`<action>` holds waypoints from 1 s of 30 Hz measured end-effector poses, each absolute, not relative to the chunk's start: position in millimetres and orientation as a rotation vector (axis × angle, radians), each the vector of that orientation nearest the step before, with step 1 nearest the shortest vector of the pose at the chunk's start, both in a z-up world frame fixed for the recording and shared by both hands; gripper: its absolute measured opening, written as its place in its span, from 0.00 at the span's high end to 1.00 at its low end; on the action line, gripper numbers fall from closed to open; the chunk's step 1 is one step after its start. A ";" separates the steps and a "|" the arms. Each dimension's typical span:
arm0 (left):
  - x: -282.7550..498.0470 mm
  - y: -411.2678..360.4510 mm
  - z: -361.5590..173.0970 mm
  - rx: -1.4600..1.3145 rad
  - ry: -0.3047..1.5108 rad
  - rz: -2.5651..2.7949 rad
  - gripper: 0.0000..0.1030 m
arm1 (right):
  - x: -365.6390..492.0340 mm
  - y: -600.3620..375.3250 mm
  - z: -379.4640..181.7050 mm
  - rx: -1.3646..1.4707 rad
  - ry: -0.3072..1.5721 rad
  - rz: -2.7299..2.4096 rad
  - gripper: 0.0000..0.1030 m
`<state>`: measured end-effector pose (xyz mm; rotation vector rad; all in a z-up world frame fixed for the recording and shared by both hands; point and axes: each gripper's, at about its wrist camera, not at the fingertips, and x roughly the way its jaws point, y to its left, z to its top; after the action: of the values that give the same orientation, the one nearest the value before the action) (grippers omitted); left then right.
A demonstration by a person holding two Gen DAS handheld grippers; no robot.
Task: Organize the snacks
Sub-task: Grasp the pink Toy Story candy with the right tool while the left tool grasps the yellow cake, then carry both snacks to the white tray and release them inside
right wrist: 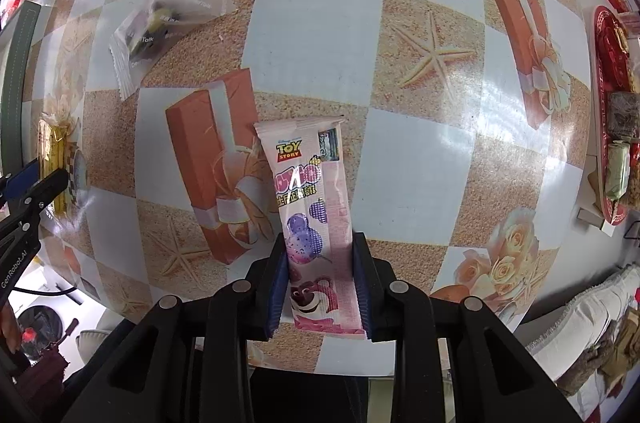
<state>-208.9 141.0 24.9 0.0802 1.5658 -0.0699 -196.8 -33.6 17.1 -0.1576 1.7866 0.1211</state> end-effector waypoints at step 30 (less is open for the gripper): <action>-207.6 239.3 98.7 -0.156 1.410 0.057 0.62 | -147.6 9.9 49.1 -0.082 1.791 0.190 0.24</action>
<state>-207.6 239.3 98.7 -0.1559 1.4096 0.0570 -147.6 9.9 49.1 -0.0818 1.7913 0.1902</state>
